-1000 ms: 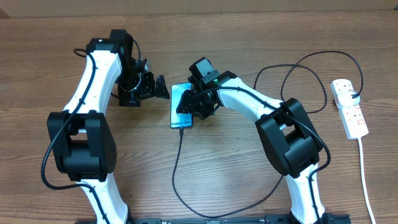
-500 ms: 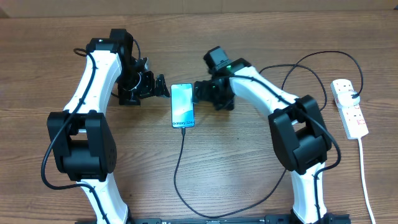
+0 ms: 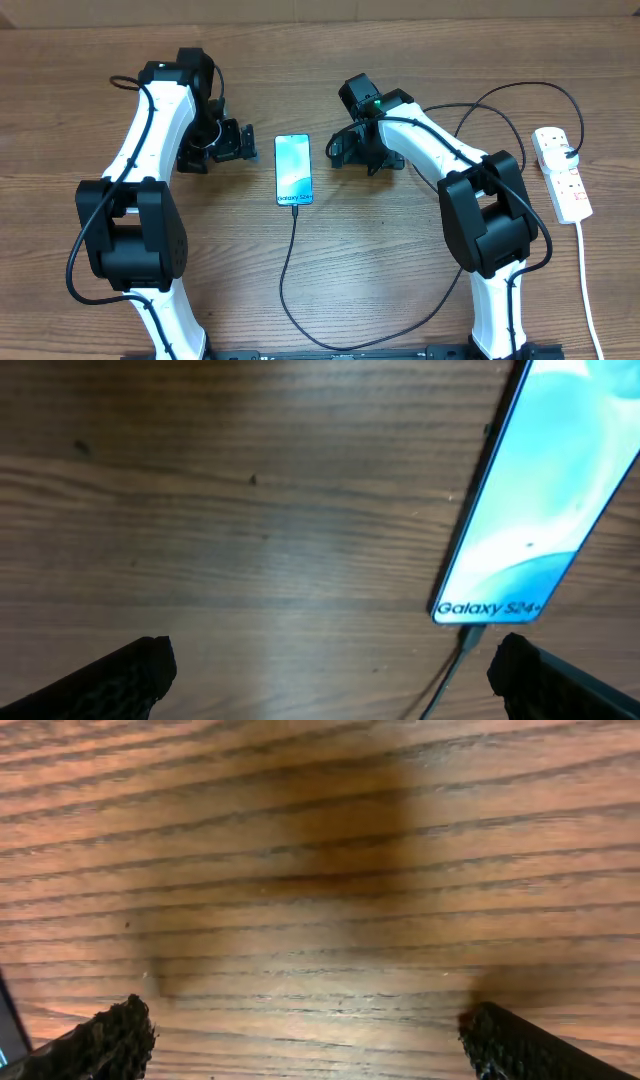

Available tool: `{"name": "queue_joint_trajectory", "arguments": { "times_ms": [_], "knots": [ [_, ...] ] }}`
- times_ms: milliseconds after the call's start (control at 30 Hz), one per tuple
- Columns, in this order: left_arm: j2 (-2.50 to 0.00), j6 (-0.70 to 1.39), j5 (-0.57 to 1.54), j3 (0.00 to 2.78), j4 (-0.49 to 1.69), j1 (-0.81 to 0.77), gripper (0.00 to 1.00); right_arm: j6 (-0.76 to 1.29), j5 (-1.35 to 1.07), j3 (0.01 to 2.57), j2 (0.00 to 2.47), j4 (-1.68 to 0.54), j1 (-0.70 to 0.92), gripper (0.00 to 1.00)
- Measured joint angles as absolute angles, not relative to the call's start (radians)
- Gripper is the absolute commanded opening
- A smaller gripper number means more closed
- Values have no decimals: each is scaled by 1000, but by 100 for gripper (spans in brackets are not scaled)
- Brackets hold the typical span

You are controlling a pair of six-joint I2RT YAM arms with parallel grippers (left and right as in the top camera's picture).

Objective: Plug charger to phone and switch on socket
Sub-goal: 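Move the right gripper over to the white power strip at right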

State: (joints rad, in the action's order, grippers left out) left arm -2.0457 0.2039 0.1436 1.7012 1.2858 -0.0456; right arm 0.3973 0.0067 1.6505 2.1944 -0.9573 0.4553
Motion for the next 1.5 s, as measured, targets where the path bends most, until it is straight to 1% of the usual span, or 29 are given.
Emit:
{"name": "queue_joint_trajectory", "arguments": {
  "times_ms": [400,933,967,1000,1033,1067,1100,1233,1367,1500],
  "knots": [
    [-2046,205,128,1701,1206,-46,100,390,16,1650,2194,-957,455,100],
    [-2046,205,126,1701,1196,-46,100,389,14,1650,2194,-946,455,99],
    [-2046,205,126,1701,1196,-46,100,389,10,1650,2194,-936,455,92],
    [-2046,205,126,1701,1196,-46,100,388,4,1650,2194,-930,455,79],
    [-2046,205,126,1701,1196,-46,100,388,-5,1652,2194,-940,455,58],
    [-2046,205,126,1701,1196,-46,100,380,-12,1655,2194,-960,455,8],
    [-2046,205,126,1701,1196,-46,100,374,-22,1662,2194,-993,455,4],
    [-2046,205,125,1701,1196,-46,100,364,2,1763,2194,-1177,455,4],
    [-2046,205,125,1701,1196,-46,100,422,117,1899,2168,-1326,445,4],
    [-2046,205,125,1701,1196,-46,99,484,194,1969,2096,-1399,376,4]
  ]
}}
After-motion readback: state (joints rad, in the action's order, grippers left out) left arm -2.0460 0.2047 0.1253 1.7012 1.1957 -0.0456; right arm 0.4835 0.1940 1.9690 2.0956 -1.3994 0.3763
